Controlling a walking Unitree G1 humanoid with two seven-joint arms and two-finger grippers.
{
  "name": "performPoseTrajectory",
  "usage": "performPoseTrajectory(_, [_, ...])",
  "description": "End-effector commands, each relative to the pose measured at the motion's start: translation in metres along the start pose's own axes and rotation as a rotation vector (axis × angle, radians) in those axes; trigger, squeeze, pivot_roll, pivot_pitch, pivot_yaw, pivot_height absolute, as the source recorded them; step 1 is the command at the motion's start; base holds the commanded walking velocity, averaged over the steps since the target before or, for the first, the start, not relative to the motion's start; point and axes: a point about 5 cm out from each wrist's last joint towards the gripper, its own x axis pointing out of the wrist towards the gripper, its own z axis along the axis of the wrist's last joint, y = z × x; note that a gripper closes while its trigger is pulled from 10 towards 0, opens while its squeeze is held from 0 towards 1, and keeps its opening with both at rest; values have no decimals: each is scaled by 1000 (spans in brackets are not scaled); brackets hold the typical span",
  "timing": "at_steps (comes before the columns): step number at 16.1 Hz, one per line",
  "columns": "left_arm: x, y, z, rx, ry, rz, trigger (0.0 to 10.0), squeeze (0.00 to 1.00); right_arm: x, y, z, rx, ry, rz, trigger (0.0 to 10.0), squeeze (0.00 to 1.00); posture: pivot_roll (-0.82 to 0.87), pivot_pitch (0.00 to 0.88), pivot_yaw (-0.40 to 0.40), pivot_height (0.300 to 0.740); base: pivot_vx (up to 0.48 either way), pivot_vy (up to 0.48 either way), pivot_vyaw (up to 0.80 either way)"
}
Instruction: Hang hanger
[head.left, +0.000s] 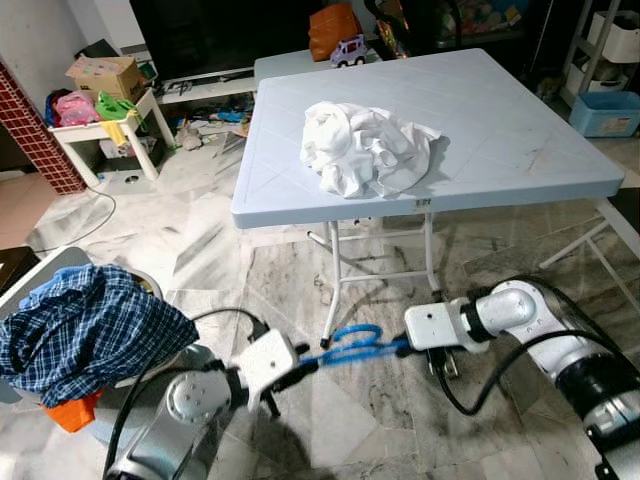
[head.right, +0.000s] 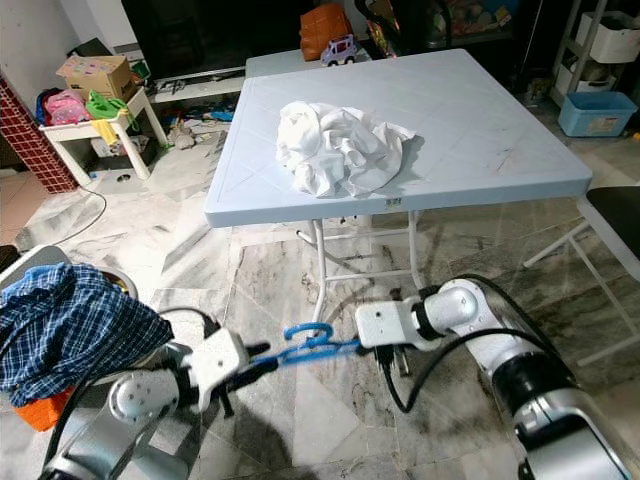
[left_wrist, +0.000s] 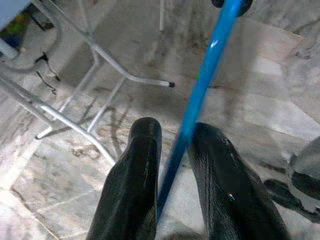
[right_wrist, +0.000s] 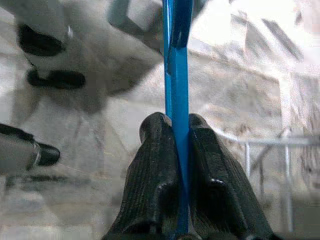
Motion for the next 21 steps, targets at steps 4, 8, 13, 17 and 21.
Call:
performPoseTrajectory(4, [-7,13,-1,35,9,85,10000,1000,4,-9,-3,5,43,-113,0,0,-115,0,114,740,0,0,0])
performPoseTrajectory(8, [-8,13,0,-10,-8,123,10000,1000,6,-13,-12,34,94,-215,0,0,-114,0,116,740,0,0,0])
performPoseTrajectory(13, [-22,15,3,-208,-136,595,10000,1000,8,3,-33,392,-6,-488,0,0,-107,0,111,740,0,0,0])
performPoseTrajectory(17, [-40,14,-8,-370,-137,840,10000,1000,12,44,-52,723,-30,-624,0,0,-110,0,111,740,0,0,0])
performPoseTrajectory(21, [-38,19,-8,-428,-136,875,10000,1000,14,81,-54,922,-59,-708,0,0,-125,0,121,740,0,0,0])
